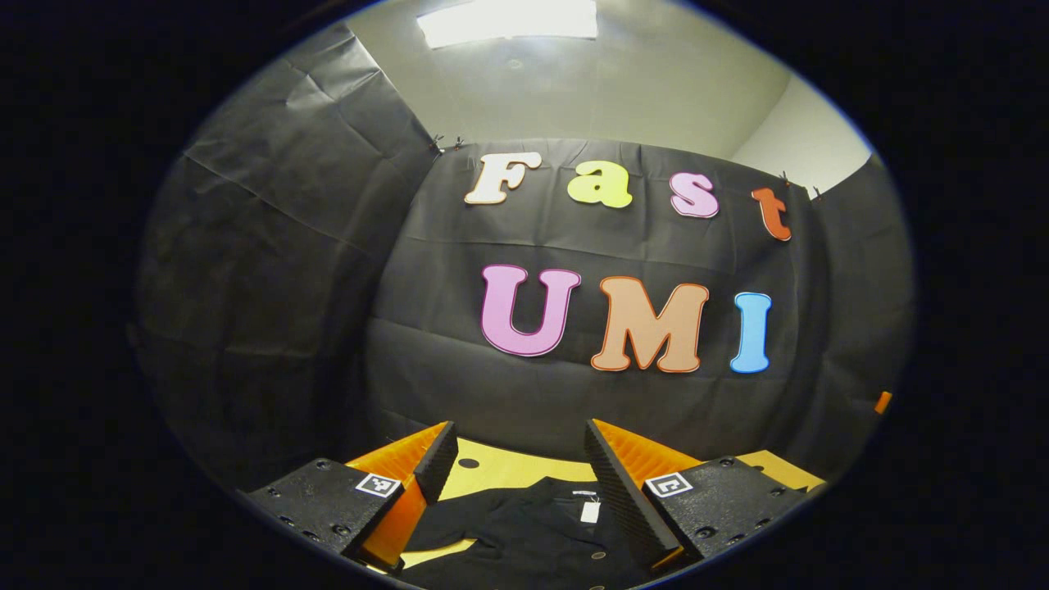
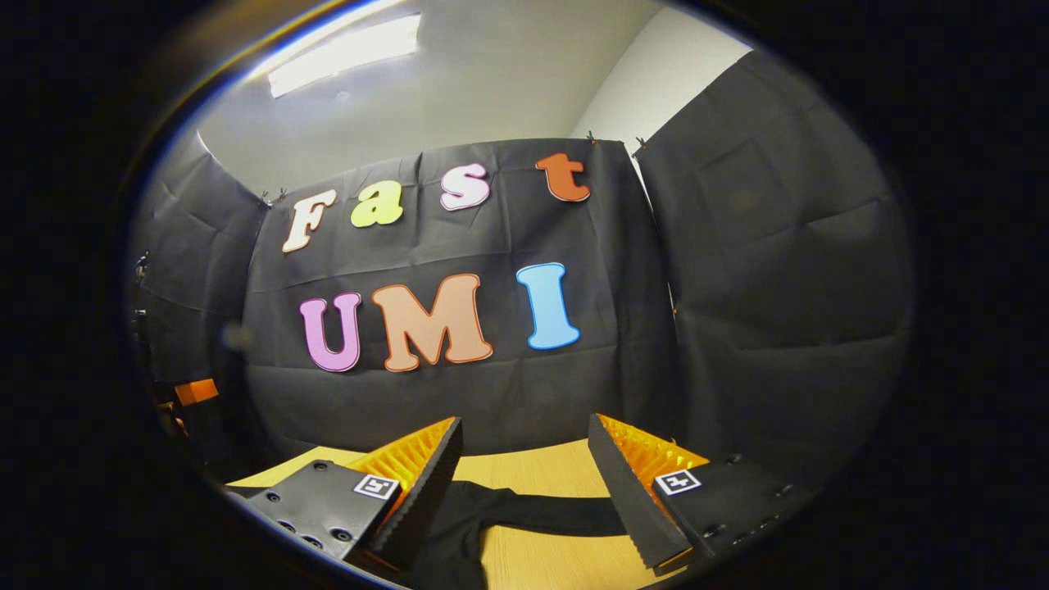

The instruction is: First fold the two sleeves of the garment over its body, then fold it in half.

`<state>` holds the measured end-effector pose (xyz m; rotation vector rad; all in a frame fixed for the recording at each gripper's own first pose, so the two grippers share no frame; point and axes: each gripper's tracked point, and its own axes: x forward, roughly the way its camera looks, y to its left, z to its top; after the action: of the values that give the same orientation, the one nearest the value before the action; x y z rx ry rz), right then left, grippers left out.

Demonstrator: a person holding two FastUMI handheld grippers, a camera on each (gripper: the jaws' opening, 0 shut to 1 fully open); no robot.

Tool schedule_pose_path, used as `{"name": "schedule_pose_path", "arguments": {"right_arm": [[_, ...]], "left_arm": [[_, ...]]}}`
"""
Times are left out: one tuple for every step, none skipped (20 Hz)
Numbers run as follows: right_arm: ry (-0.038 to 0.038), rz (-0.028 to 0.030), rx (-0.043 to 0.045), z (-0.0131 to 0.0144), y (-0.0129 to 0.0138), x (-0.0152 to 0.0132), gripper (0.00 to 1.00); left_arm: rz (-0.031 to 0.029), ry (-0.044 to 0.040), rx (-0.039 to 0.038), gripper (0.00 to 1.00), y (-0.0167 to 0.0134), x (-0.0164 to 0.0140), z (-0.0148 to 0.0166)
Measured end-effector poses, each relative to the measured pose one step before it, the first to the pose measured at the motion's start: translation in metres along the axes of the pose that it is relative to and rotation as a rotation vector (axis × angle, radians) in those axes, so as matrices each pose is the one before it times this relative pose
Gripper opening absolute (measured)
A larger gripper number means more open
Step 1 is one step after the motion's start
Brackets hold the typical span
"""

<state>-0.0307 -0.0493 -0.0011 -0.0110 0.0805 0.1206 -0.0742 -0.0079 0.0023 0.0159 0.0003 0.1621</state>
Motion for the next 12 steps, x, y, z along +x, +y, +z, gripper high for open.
{"name": "schedule_pose_path", "arguments": {"right_arm": [[-0.00449, 0.00708, -0.00018, 0.00187, 0.00059, -0.00110, 0.97], [-0.00082, 0.00475, 0.00209, 0.00026, 0.00057, -0.00147, 0.97], [0.00044, 0.00623, 0.00507, -0.00180, 0.00047, -0.00197, 0.99], [-0.00029, 0.00700, 0.00787, -0.00166, 0.00013, -0.00237, 0.97], [0.00049, 0.00508, 0.00823, -0.00095, -0.00009, -0.00082, 0.97], [0.00351, 0.00342, 0.00670, -0.00208, -0.00025, -0.00003, 0.96], [0.00925, 0.00242, 0.00519, -0.00287, -0.00122, 0.00073, 0.97], [0.00999, 0.00390, 0.00432, -0.00415, -0.00134, 0.00041, 0.97], [0.00956, 0.00284, 0.00524, -0.00277, -0.00124, 0.00038, 0.97], [0.00800, 0.00110, 0.00680, -0.00199, -0.00240, 0.00158, 0.95], [0.00664, -0.00015, 0.00899, -0.00118, -0.00179, 0.00186, 0.97], [0.00309, 0.00384, 0.01166, -0.00116, -0.00051, 0.00062, 0.97]], "left_arm": [[-0.00417, -0.00760, -0.00379, 0.91, -0.00177, -0.00340, 0.00259], [-0.00268, -0.00453, -0.00035, 0.91, -0.00179, -0.00327, 0.00185], [0.00078, -0.00071, 0.00477, 0.91, -0.00108, -0.00333, 0.00069], [0.00212, -0.00264, 0.00748, 0.91, -0.00063, -0.00162, 0.00270], [0.00258, -0.00466, 0.00876, 0.92, 0.00024, -0.00377, 0.00193], [0.00000, -0.00130, 0.00976, 0.91, -0.00072, -0.00209, 0.00214], [-0.00116, -0.00075, 0.01120, 0.91, -0.00051, -0.00439, -0.00044], [0.00056, 0.00050, 0.01229, 0.92, 0.00001, -0.00325, -0.00048], [0.00223, 0.00160, 0.01282, 0.92, 0.00056, -0.00318, -0.00023], [0.00158, 0.00394, 0.01185, 0.91, 0.00046, -0.00291, -0.00075], [0.00129, 0.00585, 0.01194, 0.91, -0.00030, -0.00024, -0.00094], [0.00537, 0.00513, 0.01719, 0.91, 0.00166, -0.00321, -0.00205]]}}
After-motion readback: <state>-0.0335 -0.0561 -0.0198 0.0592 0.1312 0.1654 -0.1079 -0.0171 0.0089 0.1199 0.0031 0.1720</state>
